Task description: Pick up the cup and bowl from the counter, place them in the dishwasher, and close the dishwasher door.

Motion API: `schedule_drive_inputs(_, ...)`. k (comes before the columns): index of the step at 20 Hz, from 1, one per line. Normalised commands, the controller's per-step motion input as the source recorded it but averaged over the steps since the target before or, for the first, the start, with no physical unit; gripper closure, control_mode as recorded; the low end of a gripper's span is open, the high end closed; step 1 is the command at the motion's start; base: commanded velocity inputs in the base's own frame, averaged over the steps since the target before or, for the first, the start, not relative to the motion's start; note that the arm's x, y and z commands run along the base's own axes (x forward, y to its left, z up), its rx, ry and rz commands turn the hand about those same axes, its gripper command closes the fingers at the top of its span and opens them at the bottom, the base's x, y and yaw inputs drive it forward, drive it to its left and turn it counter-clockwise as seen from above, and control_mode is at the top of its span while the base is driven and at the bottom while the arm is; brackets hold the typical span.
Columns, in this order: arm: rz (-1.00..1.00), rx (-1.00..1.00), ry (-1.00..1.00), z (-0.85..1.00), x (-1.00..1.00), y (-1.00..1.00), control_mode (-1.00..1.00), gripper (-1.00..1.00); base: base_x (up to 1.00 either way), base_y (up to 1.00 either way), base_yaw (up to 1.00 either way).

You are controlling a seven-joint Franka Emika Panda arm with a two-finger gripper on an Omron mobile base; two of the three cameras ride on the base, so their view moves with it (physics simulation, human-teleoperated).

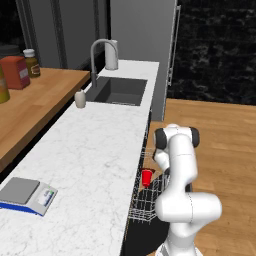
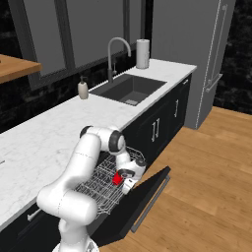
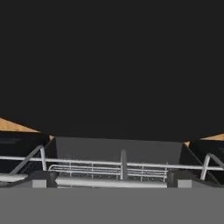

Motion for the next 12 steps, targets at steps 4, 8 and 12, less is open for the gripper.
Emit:
schedule_drive_inputs(4, 0.00, -0.01, 0.02, -0.64, 0.23, 0.00, -1.00, -1.00, 0.00, 0.00, 0.00)
schedule_drive_inputs(8, 0.00, 0.00, 0.10, -0.51, 0.32, 0.20, -1.00, -1.00, 0.00, 0.00, 0.00)
schedule_drive_inputs(12, 0.00, 0.00, 0.01, -0.04, 0.30, 0.93, -1.00, -1.00, 0.00, 0.00, 0.00)
